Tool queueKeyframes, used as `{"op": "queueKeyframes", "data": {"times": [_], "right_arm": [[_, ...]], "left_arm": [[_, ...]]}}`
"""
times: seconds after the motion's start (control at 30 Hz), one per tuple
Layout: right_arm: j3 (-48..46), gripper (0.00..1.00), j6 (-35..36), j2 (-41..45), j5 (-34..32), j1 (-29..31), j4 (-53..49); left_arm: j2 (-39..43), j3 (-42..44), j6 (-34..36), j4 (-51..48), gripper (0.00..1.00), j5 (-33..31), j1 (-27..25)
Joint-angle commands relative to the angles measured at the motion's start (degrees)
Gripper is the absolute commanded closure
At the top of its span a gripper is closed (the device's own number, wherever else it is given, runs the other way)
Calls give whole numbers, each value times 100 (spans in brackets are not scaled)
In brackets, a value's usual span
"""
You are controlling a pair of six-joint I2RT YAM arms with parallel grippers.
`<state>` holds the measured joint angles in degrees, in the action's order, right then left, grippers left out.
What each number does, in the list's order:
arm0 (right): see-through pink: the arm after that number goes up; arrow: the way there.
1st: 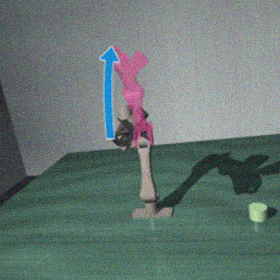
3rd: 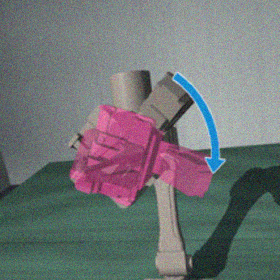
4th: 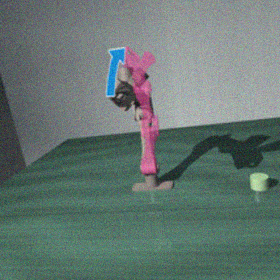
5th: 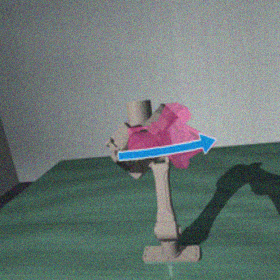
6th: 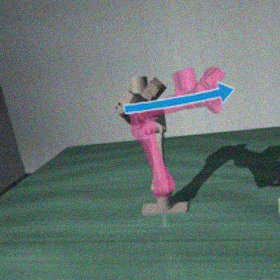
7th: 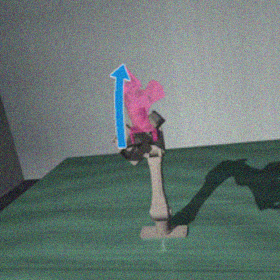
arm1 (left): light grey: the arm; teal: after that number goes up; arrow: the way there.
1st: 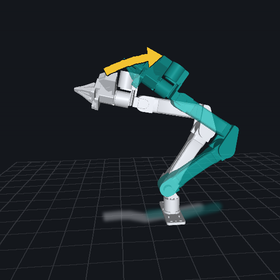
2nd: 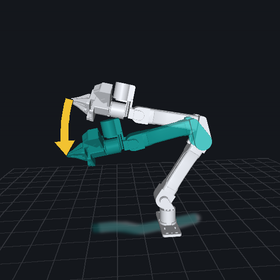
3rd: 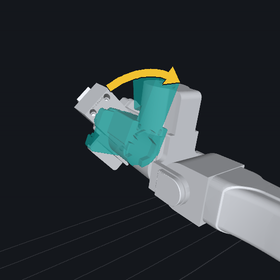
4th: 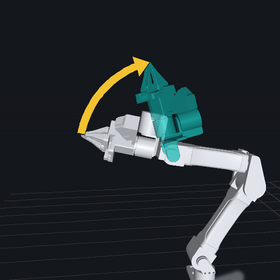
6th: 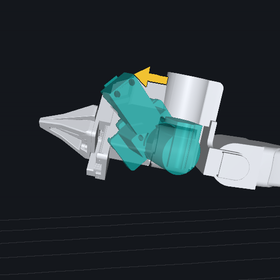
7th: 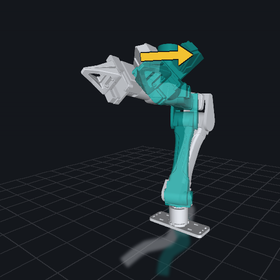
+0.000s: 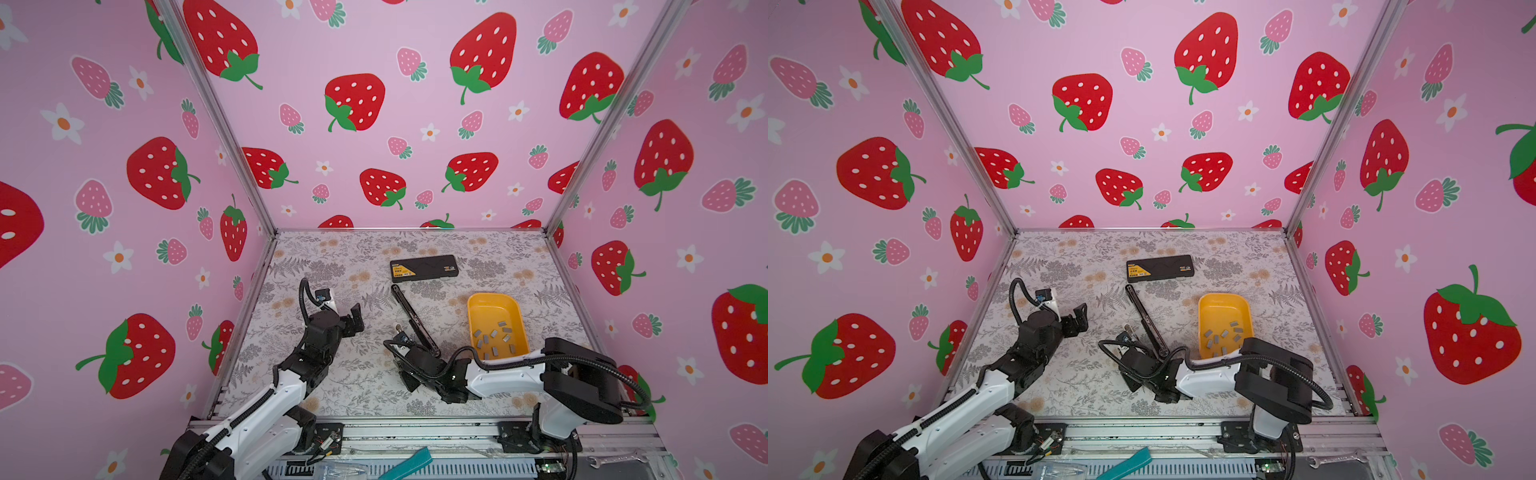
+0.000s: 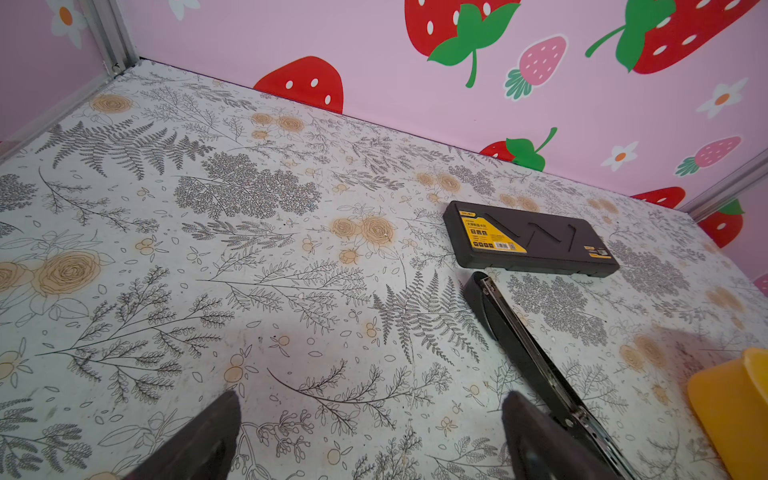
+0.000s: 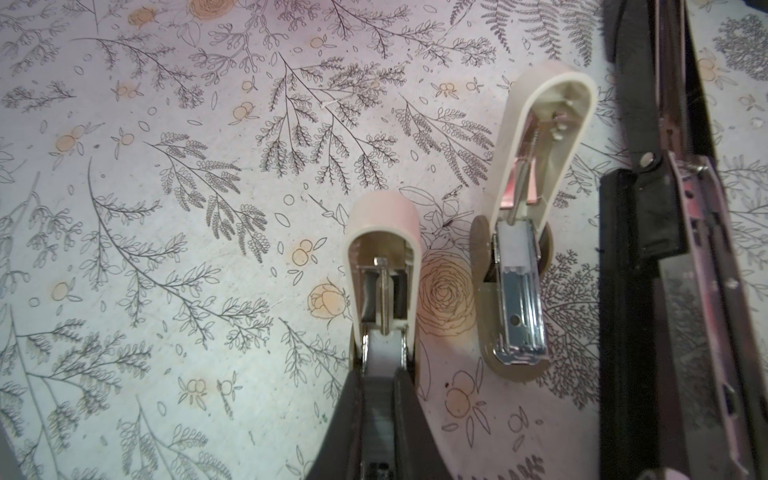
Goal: Load the staples into the stapler
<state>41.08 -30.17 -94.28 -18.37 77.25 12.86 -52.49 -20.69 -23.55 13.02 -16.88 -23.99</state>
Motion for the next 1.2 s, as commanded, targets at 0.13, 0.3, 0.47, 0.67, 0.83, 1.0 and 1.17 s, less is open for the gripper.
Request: {"op": "queueKeyframes", "data": {"times": [0.13, 0.3, 0.47, 0.67, 0.83, 1.0, 1.17], "right_arm": [[24, 91, -111, -64, -128, 44, 50], [14, 91, -98, -47, -133, 44, 32], [5, 91, -91, -62, -154, 44, 32], [-4, 91, -98, -95, -143, 43, 41], [-43, 91, -142, -104, -112, 51, 51], [-97, 91, -207, -99, -92, 53, 76], [-157, 91, -245, -125, -83, 77, 114]], "left_arm": [[37, -129, 17, 34, 1, 12, 26], [24, -136, 13, 34, 1, 27, 26], [22, -137, 16, 39, 1, 26, 26], [13, -137, 15, 45, 1, 29, 27], [2, -137, 14, 43, 1, 29, 26], [-7, -137, 7, 44, 1, 37, 26], [-6, -141, 6, 42, 1, 47, 26]]}}
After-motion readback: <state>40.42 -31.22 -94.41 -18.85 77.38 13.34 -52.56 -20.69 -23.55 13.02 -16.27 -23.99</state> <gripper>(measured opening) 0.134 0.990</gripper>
